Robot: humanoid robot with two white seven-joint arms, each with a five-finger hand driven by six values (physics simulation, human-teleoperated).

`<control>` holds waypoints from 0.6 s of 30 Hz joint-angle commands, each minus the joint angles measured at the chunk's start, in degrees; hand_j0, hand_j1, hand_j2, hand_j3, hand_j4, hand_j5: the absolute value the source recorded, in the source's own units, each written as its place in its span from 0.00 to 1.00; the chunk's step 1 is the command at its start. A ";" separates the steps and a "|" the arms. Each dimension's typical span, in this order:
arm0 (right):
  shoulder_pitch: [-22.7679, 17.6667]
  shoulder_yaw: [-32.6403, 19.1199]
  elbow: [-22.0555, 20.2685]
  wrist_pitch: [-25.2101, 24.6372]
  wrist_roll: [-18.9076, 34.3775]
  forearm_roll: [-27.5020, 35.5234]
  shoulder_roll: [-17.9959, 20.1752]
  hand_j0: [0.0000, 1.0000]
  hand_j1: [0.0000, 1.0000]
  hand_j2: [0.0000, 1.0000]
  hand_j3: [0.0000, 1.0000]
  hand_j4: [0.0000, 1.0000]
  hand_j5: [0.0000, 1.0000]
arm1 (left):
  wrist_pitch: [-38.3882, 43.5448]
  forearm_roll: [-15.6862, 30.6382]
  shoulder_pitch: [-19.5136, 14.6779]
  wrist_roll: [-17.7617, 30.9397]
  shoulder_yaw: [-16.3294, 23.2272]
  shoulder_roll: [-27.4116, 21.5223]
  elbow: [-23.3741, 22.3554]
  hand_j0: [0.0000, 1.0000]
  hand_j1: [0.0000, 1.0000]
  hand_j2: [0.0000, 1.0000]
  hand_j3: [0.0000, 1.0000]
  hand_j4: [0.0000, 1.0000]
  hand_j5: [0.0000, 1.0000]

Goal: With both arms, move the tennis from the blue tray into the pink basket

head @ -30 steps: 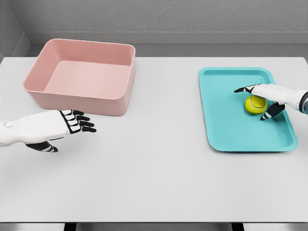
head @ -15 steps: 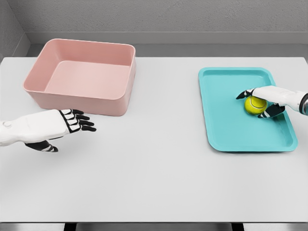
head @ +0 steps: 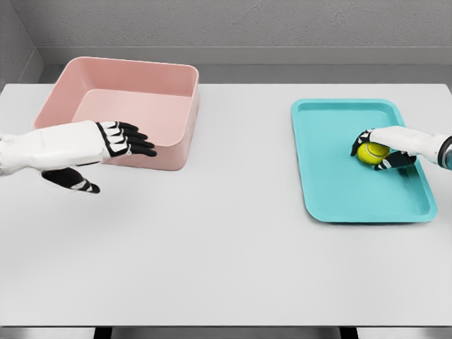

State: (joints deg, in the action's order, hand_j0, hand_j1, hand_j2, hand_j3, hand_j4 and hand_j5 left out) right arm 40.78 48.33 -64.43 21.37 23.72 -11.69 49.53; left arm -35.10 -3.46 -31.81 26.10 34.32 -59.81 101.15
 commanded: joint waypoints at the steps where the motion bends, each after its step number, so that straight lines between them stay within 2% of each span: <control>1: 0.00 0.01 -0.08 0.07 0.09 0.18 0.04 0.51 0.51 0.51 0.51 0.51 0.51 | 0.10 2.14 0.00 -1.32 1.88 7.16 0.01 1.00 1.00 1.00 1.00 1.00 1.00; 3: 0.44 -0.08 -0.17 0.16 0.09 0.18 0.13 0.51 0.51 0.51 0.51 0.51 0.51 | 0.10 2.49 -1.32 -12.21 5.14 9.27 0.01 1.00 1.00 1.00 1.00 1.00 1.00; 4: 0.88 -0.08 -0.34 0.25 0.10 0.18 0.13 0.51 0.51 0.51 0.51 0.51 0.51 | 0.10 2.49 -1.32 -16.69 5.40 9.71 0.01 1.00 1.00 1.00 1.00 1.00 1.00; 5: 1.23 -0.08 -0.61 0.34 0.18 0.27 0.31 0.51 0.51 0.51 0.51 0.51 0.51 | 0.10 2.41 -1.23 -18.46 5.84 9.80 0.01 1.00 1.00 1.00 1.00 1.00 1.00; 11: 1.67 -0.08 -3.86 0.51 1.24 0.27 0.75 0.51 0.51 0.51 0.51 0.51 0.51 | 0.10 2.14 -2.64 -16.96 5.93 12.44 0.01 1.00 1.00 1.00 1.00 1.00 1.00; 12: 1.85 -0.08 -4.83 0.51 1.32 0.27 0.66 0.51 0.51 0.51 0.51 0.51 0.51 | 0.10 2.14 -5.71 -17.31 9.79 12.27 0.01 1.00 1.00 1.00 1.00 1.00 1.00; 13: 1.93 -0.08 -6.06 0.60 1.41 0.27 0.75 0.51 0.51 0.51 0.51 0.51 0.51 | 0.64 2.14 -11.16 -17.58 17.52 11.82 0.01 1.00 1.00 1.00 1.00 1.00 1.00; 17: 2.46 -0.08 -8.87 3.15 2.64 0.27 0.75 0.52 0.52 0.52 0.52 0.52 0.52 | 1.44 1.97 -17.84 -16.88 28.43 9.01 0.01 1.00 1.00 1.00 1.00 1.00 1.00; 18: 2.46 -0.17 -9.31 3.94 2.99 0.27 0.75 0.52 0.52 0.52 0.52 0.52 0.52 | 1.09 2.05 -21.70 -16.26 31.15 6.91 0.01 1.00 1.00 1.00 1.00 1.00 1.00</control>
State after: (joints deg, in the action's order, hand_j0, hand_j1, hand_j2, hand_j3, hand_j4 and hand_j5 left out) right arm 43.24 48.28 -72.32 24.27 26.14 -11.69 50.20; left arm -34.09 -1.64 -56.16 9.60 59.57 -50.84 101.13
